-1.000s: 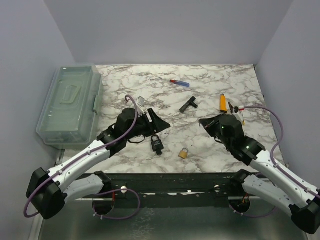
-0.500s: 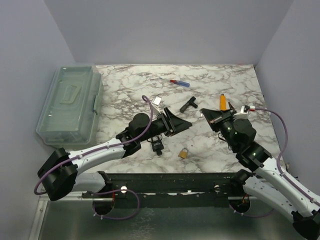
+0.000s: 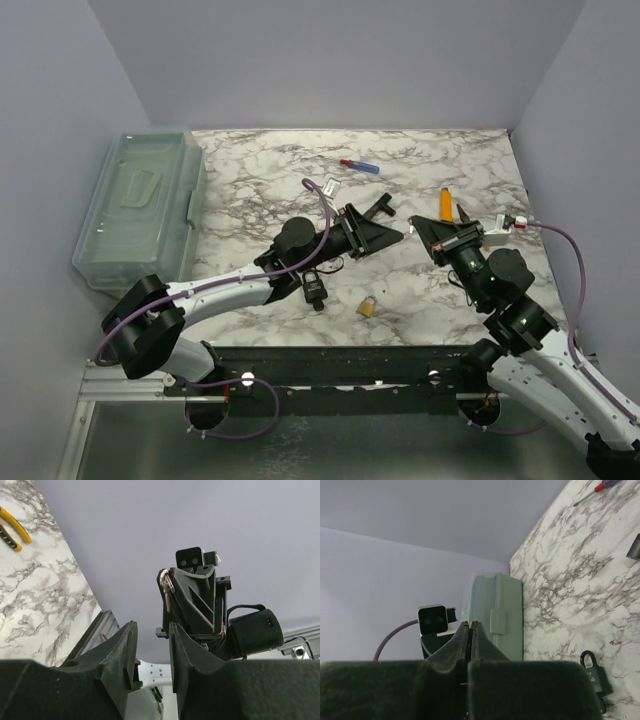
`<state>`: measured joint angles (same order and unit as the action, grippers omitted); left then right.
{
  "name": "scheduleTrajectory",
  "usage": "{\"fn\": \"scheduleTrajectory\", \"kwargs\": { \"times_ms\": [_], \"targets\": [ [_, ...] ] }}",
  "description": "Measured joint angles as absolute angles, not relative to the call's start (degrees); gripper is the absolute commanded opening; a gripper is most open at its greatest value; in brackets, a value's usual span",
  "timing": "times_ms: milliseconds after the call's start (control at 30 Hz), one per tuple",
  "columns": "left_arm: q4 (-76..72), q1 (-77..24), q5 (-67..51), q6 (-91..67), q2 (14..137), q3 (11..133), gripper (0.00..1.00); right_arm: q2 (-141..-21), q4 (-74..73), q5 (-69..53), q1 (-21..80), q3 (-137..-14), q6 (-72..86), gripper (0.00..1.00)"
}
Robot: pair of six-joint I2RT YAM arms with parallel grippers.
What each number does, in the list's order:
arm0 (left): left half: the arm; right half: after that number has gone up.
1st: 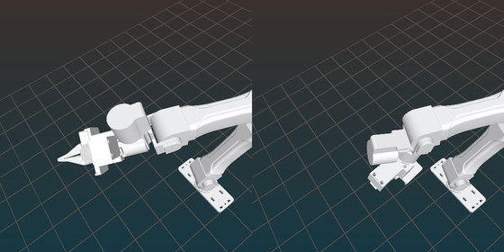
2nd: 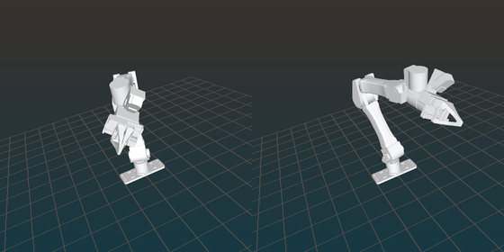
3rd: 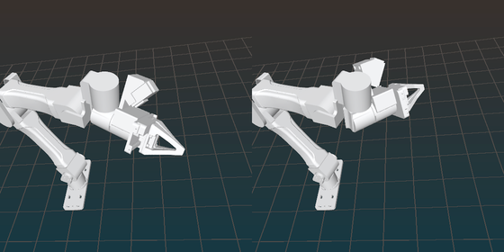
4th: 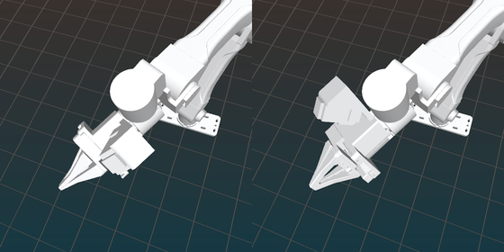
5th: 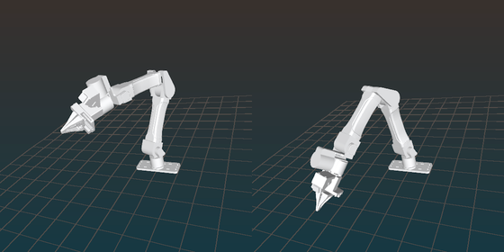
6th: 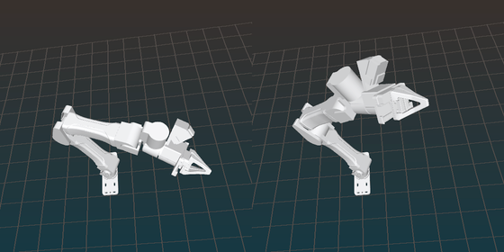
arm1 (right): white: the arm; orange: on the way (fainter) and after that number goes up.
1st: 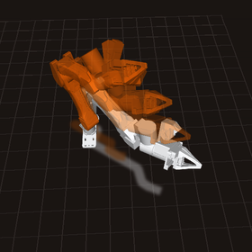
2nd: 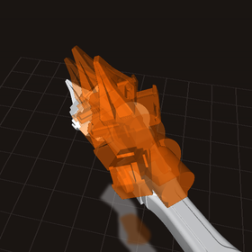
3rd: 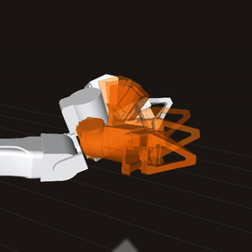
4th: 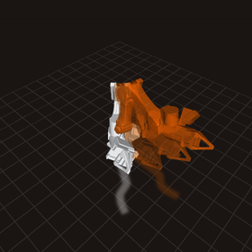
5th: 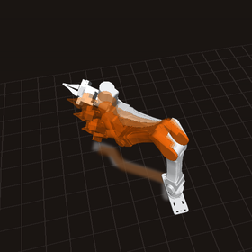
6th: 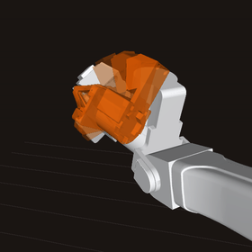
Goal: Unlock with the key
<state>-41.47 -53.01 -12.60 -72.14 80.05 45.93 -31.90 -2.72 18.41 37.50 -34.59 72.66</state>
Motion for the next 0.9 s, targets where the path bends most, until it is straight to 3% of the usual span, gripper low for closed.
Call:
{"fn": "scheduleTrajectory", "kwargs": {
  "times_ms": [700, 900],
  "targets": [
    [-46.22, -54.24, -14.17, -71.57, 85.82, 50.78, 0.26, -30.06, -3.11, 17.06, 37.50, -33.26, 74.00, 0.00],
    [-46.28, -54.24, -14.46, -71.53, 86.46, 51.03, 0.10, -30.04, -3.11, 17.04, 37.50, -33.23, 74.13, 0.00]
  ]
}}
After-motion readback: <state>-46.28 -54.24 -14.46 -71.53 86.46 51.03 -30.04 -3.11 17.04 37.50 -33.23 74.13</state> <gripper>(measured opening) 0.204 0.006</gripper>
